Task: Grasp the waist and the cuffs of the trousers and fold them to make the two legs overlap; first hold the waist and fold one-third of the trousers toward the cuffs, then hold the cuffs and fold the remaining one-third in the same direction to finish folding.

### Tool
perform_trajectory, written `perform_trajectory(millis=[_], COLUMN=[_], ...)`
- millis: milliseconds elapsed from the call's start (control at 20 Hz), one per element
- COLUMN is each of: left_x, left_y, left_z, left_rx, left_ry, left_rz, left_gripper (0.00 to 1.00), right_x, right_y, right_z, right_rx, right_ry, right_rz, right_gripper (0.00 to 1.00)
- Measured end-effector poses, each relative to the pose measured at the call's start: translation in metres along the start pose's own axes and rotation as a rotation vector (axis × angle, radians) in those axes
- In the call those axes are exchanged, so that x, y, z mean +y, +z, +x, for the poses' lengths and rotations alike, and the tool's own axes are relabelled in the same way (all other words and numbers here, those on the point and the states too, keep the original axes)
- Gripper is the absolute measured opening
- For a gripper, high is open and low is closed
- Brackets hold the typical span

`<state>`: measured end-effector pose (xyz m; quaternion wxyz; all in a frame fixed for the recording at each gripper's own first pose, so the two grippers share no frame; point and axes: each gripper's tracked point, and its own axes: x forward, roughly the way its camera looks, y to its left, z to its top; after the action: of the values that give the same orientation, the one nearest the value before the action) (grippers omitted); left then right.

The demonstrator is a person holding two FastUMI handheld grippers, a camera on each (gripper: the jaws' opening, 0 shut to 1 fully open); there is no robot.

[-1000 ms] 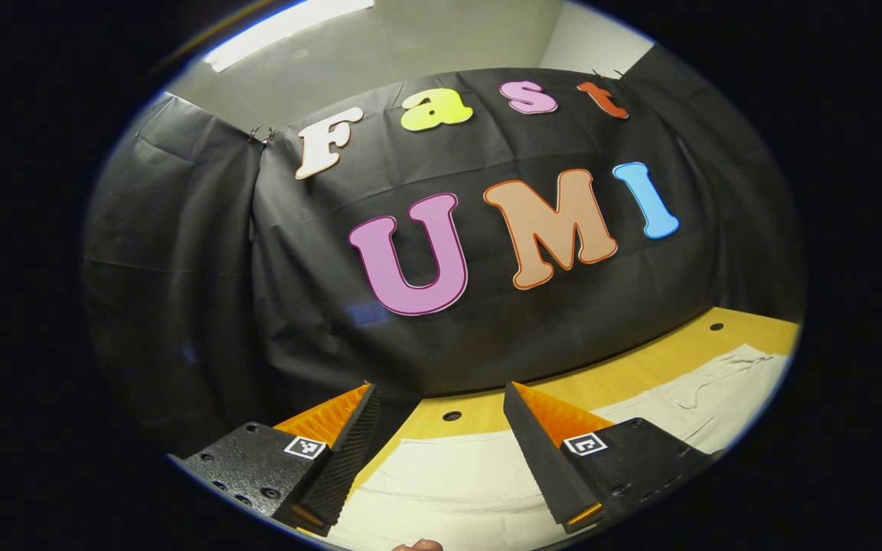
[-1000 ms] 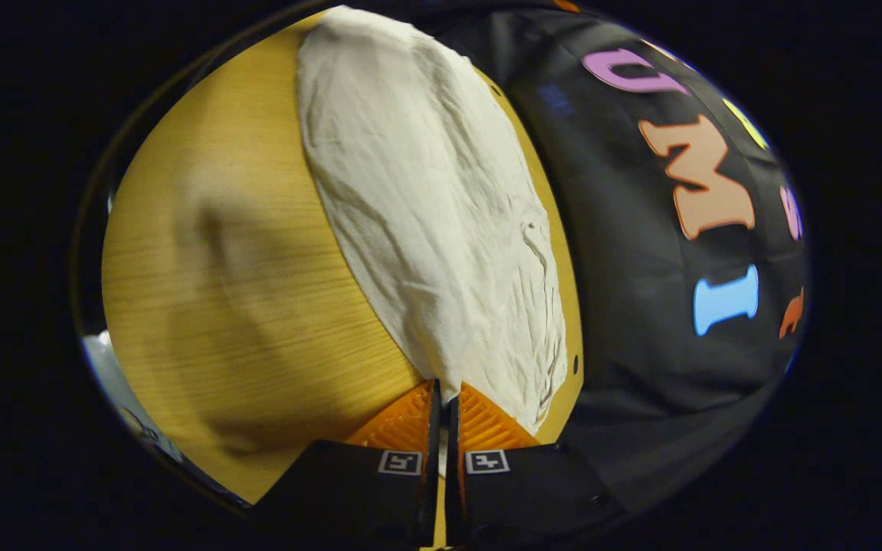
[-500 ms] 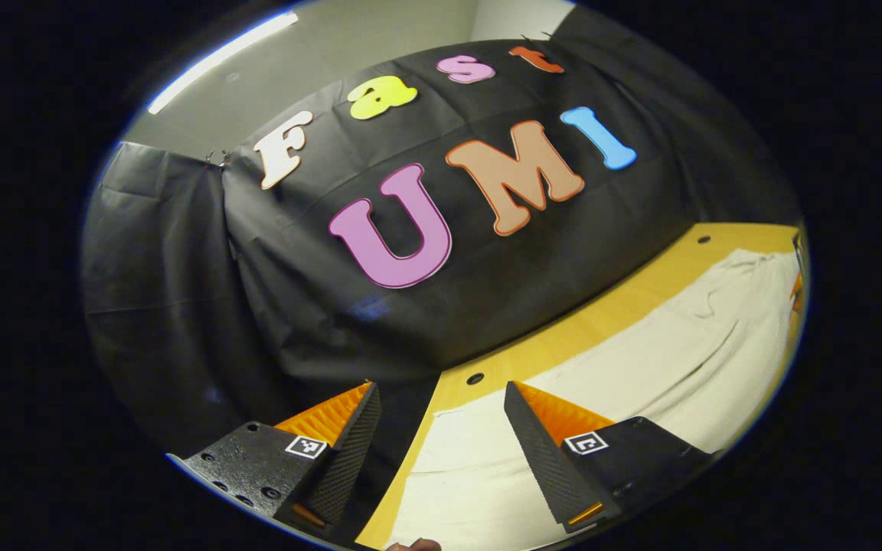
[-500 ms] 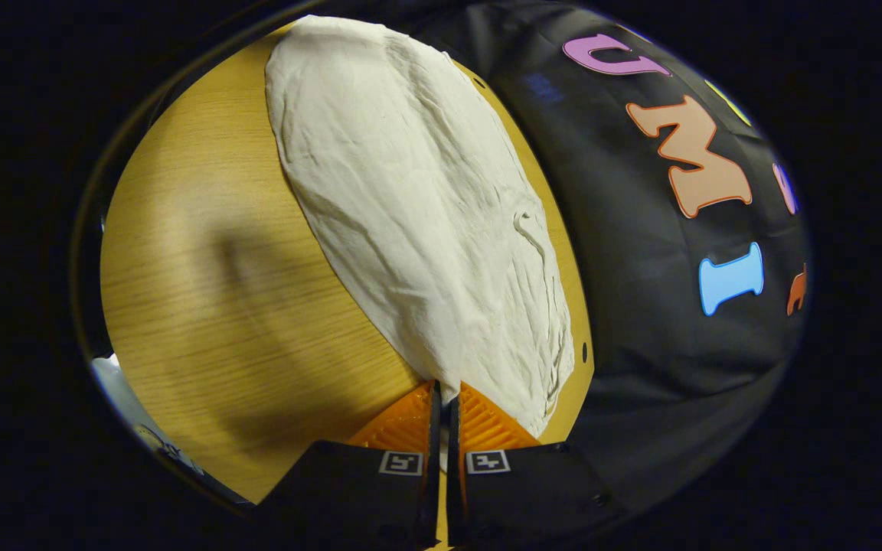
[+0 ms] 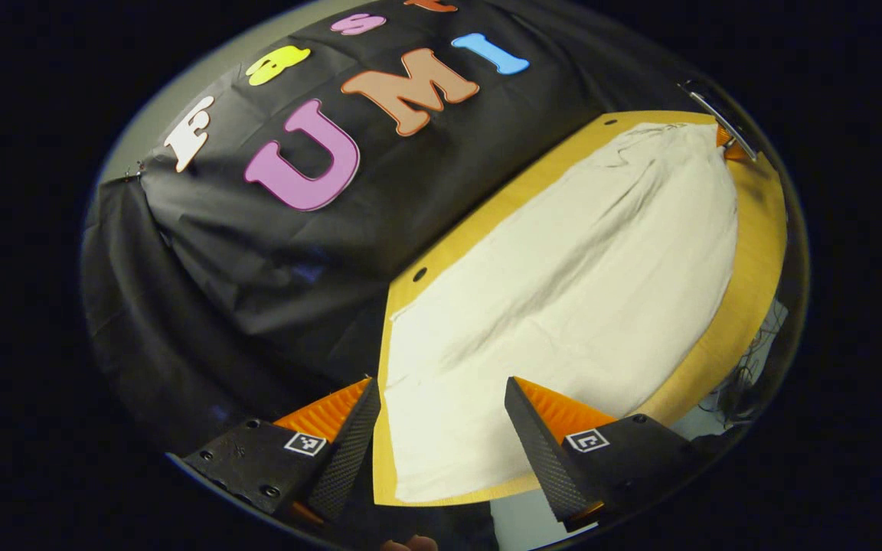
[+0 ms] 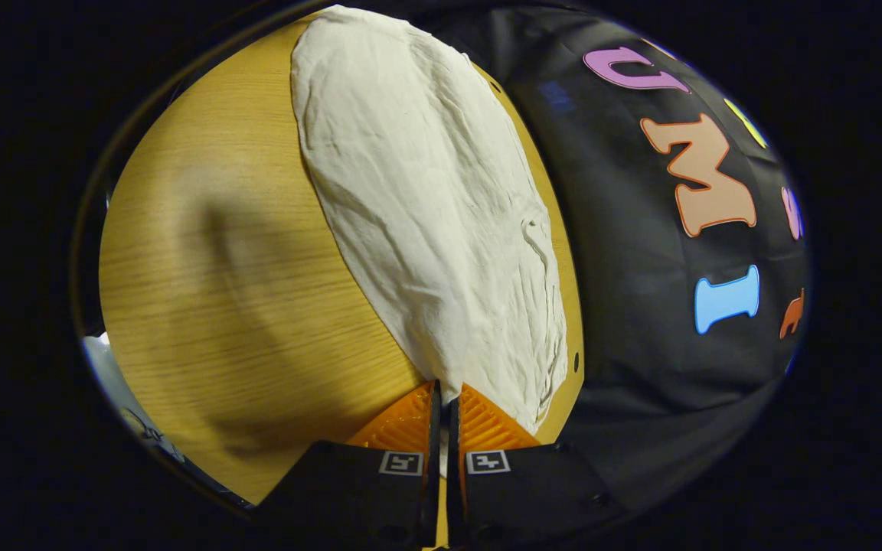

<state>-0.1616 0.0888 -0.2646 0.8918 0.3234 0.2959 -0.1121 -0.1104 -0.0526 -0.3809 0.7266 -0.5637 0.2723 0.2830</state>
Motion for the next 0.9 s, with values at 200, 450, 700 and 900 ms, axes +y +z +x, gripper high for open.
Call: perform_trajectory(millis=[200, 450, 700, 900], left_x=[-0.011, -0.032, -0.038, -0.047], left_y=[-0.025, -0.050, -0.059, -0.068], left_z=[0.002, 0.003, 0.008, 0.010], left_rx=[0.072, 0.132, 0.175, 0.196], left_ry=[-0.062, -0.146, -0.180, -0.220], left_rz=[0.078, 0.129, 0.210, 0.356], left_gripper=[0.98, 0.97, 0.97, 0.98], right_x=[0.000, 0.000, 0.000, -0.001], right_y=[0.000, 0.000, 0.001, 0.000], right_z=[0.001, 0.000, 0.000, 0.000], right_rx=[-0.001, -0.004, -0.010, -0.010], right_ry=[-0.007, -0.022, -0.030, -0.040], right_rz=[-0.012, -0.022, -0.023, -0.021], right_gripper=[0.06, 0.06, 0.06, 0.06])
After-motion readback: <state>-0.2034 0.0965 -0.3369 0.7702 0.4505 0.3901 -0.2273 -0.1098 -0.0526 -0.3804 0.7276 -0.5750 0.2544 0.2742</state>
